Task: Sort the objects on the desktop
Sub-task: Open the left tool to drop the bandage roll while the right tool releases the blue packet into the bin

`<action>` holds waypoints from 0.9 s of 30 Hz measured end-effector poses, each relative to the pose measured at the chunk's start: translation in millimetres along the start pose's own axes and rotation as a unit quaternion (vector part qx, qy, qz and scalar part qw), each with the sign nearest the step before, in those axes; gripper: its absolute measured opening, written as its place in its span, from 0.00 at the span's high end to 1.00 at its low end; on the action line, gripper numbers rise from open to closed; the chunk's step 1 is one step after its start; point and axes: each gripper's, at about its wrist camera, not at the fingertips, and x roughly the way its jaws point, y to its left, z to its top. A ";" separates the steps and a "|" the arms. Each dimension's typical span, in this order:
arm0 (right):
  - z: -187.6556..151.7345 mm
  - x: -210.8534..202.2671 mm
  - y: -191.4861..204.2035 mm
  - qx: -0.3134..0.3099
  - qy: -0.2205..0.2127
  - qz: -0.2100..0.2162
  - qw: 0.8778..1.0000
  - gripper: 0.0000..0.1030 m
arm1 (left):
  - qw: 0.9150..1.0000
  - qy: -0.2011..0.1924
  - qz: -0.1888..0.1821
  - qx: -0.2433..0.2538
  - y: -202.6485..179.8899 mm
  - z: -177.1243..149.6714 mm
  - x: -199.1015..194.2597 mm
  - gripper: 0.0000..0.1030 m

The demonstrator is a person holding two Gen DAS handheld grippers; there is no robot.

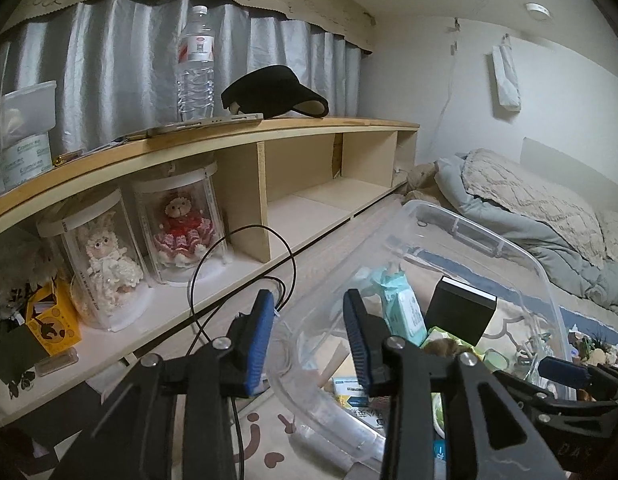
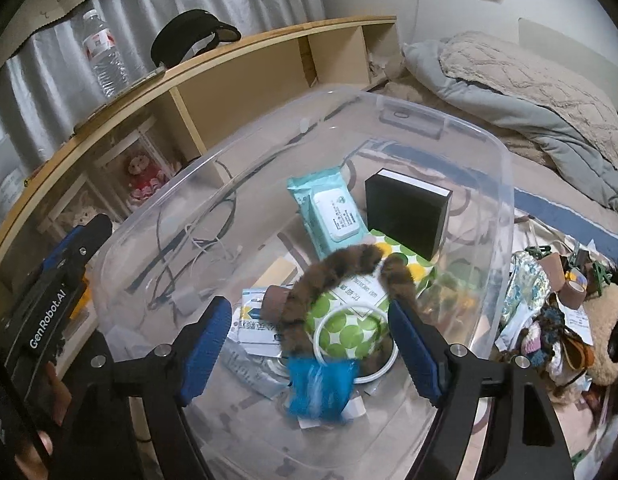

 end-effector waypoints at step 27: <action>-21.7 -49.8 -3.2 -0.004 -0.061 -0.074 0.995 0.03 | 0.999 -0.025 0.029 0.020 -11.1 4.6 -17.3 0.05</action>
